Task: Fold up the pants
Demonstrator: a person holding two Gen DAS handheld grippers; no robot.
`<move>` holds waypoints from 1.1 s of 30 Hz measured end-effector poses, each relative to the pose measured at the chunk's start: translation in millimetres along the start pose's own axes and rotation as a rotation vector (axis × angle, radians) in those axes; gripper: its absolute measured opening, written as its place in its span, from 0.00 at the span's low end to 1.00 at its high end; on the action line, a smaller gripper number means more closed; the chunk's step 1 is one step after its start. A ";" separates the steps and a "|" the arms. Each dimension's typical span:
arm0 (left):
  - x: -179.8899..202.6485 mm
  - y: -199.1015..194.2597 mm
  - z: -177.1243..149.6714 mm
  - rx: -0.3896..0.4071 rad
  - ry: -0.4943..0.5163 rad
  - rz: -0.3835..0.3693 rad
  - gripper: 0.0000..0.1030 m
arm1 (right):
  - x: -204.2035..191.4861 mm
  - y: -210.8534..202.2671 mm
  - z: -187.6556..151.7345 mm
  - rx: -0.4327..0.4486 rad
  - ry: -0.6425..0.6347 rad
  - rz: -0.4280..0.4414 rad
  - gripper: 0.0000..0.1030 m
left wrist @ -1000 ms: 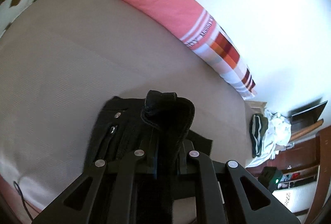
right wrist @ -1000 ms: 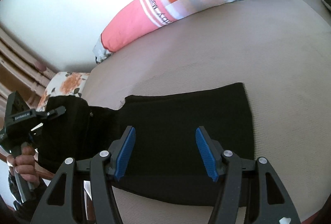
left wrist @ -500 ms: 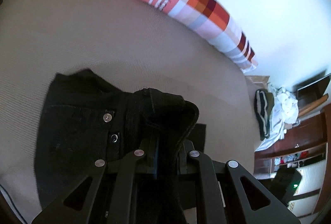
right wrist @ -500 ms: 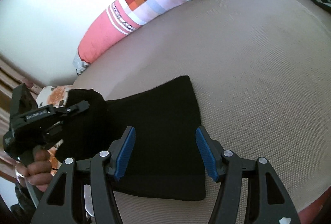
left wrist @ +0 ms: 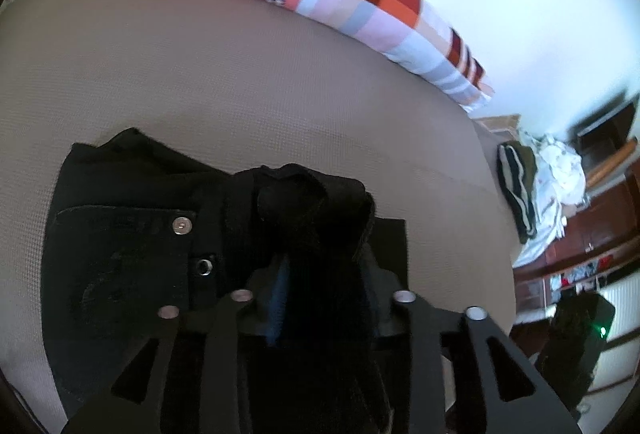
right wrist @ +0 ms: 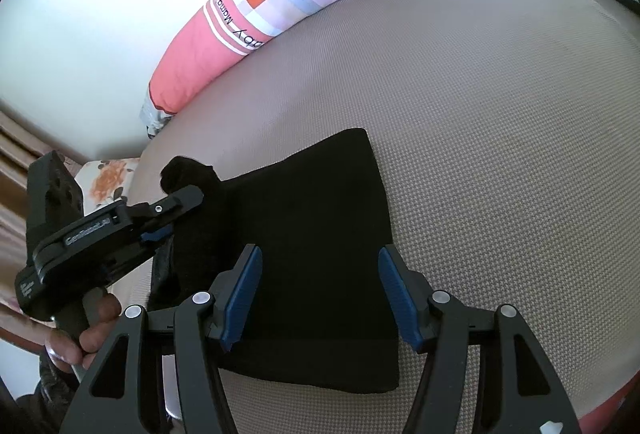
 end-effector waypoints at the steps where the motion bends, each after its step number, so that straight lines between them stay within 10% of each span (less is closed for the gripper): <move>1: 2.7 -1.4 -0.5 0.002 0.006 -0.009 0.47 | 0.2 0.4 -0.1 0.000 0.001 -0.003 0.57; 8: 6.6 -39.7 4.8 0.075 0.059 -0.004 0.57 | -4.0 2.2 0.2 -0.008 -0.009 0.007 0.58; 15: -56.8 -102.0 8.7 0.216 0.044 0.232 0.59 | -23.7 13.4 0.3 -0.125 -0.039 0.175 0.68; 33: -137.9 -107.3 -31.0 0.133 -0.049 0.398 0.62 | -73.4 75.4 -1.4 -0.249 -0.156 0.254 0.69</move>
Point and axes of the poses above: each gripper's, at about its wrist camera, not at the fingertips, and y roughly the way its jaws point, x to its right, z to its top, the point moved 8 cm from there along y, roughly the way its jaws point, and after that the axes turned 12 degrees about -z, right-handed, at the moved point
